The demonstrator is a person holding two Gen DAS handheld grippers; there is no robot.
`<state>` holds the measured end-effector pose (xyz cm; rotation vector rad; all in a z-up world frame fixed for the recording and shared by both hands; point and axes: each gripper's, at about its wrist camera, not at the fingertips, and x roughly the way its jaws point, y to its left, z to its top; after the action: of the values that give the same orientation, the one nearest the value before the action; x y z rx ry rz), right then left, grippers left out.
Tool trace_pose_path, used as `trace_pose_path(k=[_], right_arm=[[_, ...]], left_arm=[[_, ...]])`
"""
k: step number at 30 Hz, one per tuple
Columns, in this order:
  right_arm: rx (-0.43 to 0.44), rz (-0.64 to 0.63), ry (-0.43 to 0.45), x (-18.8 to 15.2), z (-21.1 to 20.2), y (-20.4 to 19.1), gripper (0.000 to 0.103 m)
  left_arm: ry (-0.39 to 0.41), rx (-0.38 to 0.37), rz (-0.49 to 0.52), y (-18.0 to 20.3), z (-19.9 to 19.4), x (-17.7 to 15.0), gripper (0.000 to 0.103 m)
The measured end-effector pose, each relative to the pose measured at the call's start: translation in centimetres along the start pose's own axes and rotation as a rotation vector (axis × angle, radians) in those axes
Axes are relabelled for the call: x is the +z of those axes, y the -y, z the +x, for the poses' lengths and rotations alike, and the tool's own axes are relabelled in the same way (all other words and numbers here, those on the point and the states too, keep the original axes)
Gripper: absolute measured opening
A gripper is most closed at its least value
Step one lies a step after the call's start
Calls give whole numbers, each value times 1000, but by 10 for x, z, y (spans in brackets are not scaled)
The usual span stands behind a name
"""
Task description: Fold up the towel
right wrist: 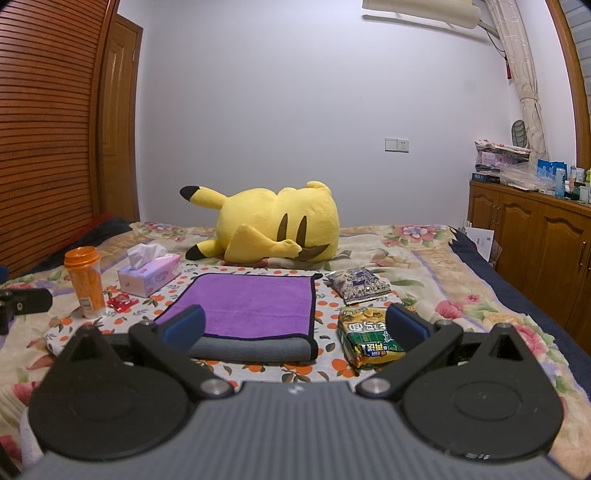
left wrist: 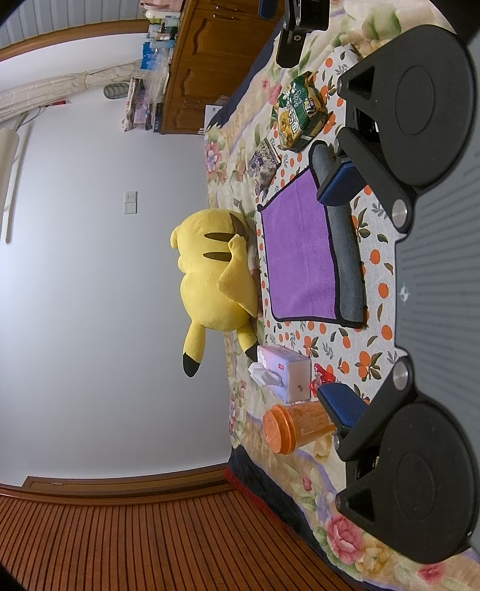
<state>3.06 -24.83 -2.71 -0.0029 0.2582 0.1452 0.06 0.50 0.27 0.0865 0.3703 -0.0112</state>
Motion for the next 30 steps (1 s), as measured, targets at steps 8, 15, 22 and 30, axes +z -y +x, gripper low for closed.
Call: trace_pose_path(k=[8, 15, 22, 30], right_arm=[[-4, 5, -14, 0, 2, 2, 103], [2, 11, -39, 0, 12, 5, 103], [2, 13, -65, -2, 24, 2, 103], [1, 0, -97, -4, 41, 0, 103]], left_arm=[[-28, -4, 4, 1, 6, 0, 103], [-73, -17, 7, 4, 20, 2, 103], [-102, -23, 29, 6, 35, 2, 103], [-134, -21, 40, 4, 54, 1, 103]])
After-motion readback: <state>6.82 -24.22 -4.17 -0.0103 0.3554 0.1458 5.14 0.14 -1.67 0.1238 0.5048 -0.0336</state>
